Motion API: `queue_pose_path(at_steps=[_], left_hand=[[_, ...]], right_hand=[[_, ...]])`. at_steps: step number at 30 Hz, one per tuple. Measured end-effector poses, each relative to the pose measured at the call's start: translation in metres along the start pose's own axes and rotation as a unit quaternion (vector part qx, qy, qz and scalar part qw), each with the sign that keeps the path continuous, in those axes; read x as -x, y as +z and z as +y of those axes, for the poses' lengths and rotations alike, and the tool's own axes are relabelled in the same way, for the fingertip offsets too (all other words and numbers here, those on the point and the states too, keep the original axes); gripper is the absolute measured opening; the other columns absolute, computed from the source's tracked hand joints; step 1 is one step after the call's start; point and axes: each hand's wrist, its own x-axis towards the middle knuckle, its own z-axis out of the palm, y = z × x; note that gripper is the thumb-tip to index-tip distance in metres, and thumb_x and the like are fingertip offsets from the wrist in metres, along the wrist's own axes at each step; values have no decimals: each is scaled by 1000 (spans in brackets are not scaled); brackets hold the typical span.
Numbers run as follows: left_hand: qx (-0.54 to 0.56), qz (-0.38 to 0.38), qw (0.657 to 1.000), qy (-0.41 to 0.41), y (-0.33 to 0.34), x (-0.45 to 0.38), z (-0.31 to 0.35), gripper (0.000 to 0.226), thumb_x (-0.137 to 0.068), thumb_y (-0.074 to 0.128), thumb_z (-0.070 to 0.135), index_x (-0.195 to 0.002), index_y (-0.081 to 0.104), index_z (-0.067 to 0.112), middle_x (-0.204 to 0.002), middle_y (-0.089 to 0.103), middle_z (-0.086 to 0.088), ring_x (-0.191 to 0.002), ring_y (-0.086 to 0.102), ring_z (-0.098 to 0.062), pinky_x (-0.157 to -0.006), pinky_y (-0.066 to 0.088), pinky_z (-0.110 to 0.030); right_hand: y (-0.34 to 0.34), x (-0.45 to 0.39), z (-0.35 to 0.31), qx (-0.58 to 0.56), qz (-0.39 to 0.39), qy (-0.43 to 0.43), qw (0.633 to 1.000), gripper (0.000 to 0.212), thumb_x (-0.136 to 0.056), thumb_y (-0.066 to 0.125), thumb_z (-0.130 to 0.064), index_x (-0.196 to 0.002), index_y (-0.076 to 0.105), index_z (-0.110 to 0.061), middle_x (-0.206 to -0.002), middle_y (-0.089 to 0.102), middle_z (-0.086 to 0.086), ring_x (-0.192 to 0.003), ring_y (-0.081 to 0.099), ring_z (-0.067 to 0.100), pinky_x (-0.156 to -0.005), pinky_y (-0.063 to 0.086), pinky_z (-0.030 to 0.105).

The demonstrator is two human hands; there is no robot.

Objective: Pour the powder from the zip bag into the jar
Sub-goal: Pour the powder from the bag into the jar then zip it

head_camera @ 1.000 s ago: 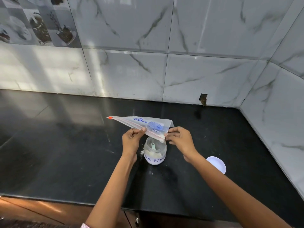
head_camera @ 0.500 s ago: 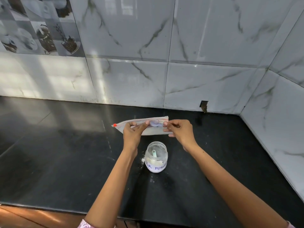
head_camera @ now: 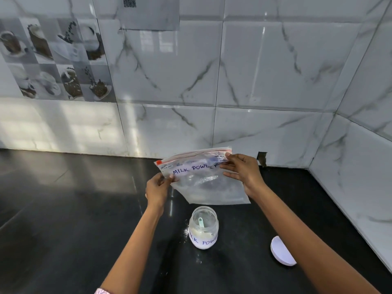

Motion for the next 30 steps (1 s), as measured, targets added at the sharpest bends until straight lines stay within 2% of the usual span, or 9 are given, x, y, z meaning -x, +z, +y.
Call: queue_pose_path(at_steps=[3, 8, 13, 15, 19, 22, 26, 28, 30], left_hand=[[-1, -1, 1000, 16, -2, -5, 7, 12, -88, 65, 21, -80, 73, 18, -84, 75, -5, -86, 64, -18, -96, 47, -47], [15, -17, 999, 22, -1, -3, 13, 14, -86, 67, 26, -79, 75, 17, -71, 75, 10, -76, 65, -6, -75, 44, -21], [8, -35, 998, 47, -5, 1, 16, 15, -86, 67, 25, -77, 76, 19, -81, 76, 3, -86, 66, -11, -82, 46, -23], [18, -45, 997, 51, -6, 3, 18, 15, -86, 67, 24, -74, 76, 21, -78, 76, 6, -81, 66, -6, -77, 47, -16], [21, -56, 997, 54, -11, 6, 21, 13, -87, 67, 23, -77, 74, 18, -77, 74, 3, -76, 64, -6, -77, 47, -17], [22, -37, 998, 42, -15, 8, 20, 13, -85, 68, 24, -73, 72, 21, -60, 68, 14, -63, 57, 2, -63, 43, -7], [26, 1, 999, 19, -16, 12, 19, 14, -81, 73, 24, -71, 71, 15, -59, 61, 2, -60, 52, -6, -58, 42, -6], [57, 28, 998, -3, -15, 17, 20, 13, -76, 77, 19, -71, 72, 9, -58, 63, 1, -57, 55, -5, -55, 42, -2], [108, 49, 992, -29, -16, 23, 22, 12, -71, 80, 13, -72, 72, 5, -60, 69, 1, -59, 61, -6, -60, 47, -7]], right_hand=[[-6, 0, -7, 0, -18, 29, 999, 19, -91, 59, -32, -90, 64, -13, -89, 73, 11, -75, 73, 20, -53, 56, 26], [-15, -2, -3, 8, -60, 98, 993, 38, -88, 59, -41, -116, 55, -15, -107, 69, 17, -81, 73, 26, -55, 58, 28], [-22, -4, 11, -30, -59, 182, 981, 46, -87, 57, -45, -121, 44, -16, -115, 53, 24, -81, 73, 30, -54, 58, 29], [-23, -4, 17, -51, -57, 196, 978, 43, -86, 58, -43, -115, 49, -13, -110, 56, 25, -81, 73, 30, -56, 59, 29], [-20, -3, 25, -78, -12, 154, 985, 24, -86, 63, -29, -98, 61, -8, -101, 68, 18, -79, 73, 24, -57, 59, 28], [-16, -3, 26, -59, 45, 105, 992, 12, -85, 67, -19, -91, 63, -9, -94, 71, 13, -82, 70, 21, -60, 60, 27], [-13, 1, 26, -42, 79, 69, 994, 10, -84, 68, -11, -89, 64, -3, -89, 71, 13, -79, 71, 17, -59, 59, 24], [-12, 5, 28, -23, 89, 56, 994, 8, -83, 69, -9, -86, 64, -4, -91, 71, 13, -80, 70, 17, -59, 59, 23], [-13, 9, 28, -12, 90, 50, 995, 14, -80, 71, -6, -91, 62, -4, -97, 70, 14, -83, 70, 19, -61, 59, 24]])
